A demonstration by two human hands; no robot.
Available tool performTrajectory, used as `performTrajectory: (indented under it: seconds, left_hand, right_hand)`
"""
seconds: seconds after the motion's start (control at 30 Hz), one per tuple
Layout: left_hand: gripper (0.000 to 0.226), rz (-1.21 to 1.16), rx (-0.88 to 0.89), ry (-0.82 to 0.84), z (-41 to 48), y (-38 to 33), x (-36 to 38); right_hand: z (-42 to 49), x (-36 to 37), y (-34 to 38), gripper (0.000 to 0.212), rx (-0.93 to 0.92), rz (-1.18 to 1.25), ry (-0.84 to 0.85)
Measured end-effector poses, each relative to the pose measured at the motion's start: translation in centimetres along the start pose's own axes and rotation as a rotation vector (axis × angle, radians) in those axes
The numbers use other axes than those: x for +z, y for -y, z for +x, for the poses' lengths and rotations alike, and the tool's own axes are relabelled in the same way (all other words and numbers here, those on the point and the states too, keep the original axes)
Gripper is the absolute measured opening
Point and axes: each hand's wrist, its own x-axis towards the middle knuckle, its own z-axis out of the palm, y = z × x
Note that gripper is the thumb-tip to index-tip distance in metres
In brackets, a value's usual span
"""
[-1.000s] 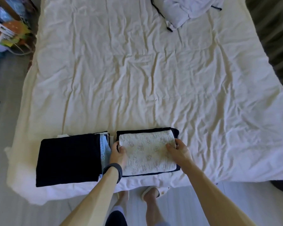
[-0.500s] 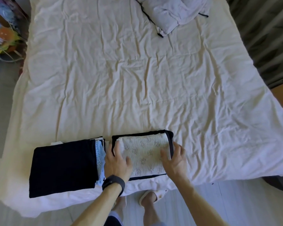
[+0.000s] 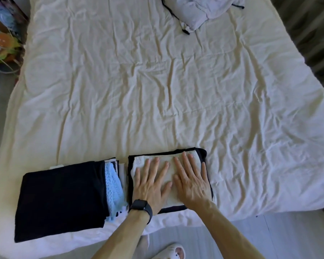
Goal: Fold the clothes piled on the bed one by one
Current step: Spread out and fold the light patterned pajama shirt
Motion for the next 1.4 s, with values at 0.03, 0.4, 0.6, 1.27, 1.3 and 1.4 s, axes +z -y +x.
performTrajectory:
  seconds: [0.03, 0.4, 0.6, 1.27, 1.3, 1.4]
  left_hand:
    - [0.064, -0.013, -0.013, 0.008, 0.2, 0.2, 0.8]
    - [0.069, -0.006, -0.041, 0.021, 1.6, 1.4, 4.2]
    - [0.077, 0.034, -0.054, 0.043, 1.2, 2.3, 3.6]
    - [0.066, 0.003, -0.069, -0.115, 2.2, -0.6, 4.3]
    - [0.066, 0.005, -0.075, -0.123, 2.5, -0.5, 5.0]
    - [0.066, 0.002, -0.082, -0.128, 3.0, -0.3, 6.5]
  right_hand:
    - [0.2, 0.8, -0.5, 0.059, -0.02, -0.004, 0.0]
    - [0.8, 4.3, -2.2, 0.06, -0.007, 0.053, -0.042]
    - [0.2, 4.6, -4.3, 0.062, 0.115, 0.108, -0.032]
    - [0.6, 4.6, -2.6, 0.058, -0.004, 0.039, -0.093]
    - [0.8, 5.2, -2.8, 0.058, 0.001, 0.033, -0.08]
    - [1.1, 6.3, -3.1, 0.058, 0.003, 0.042, -0.075]
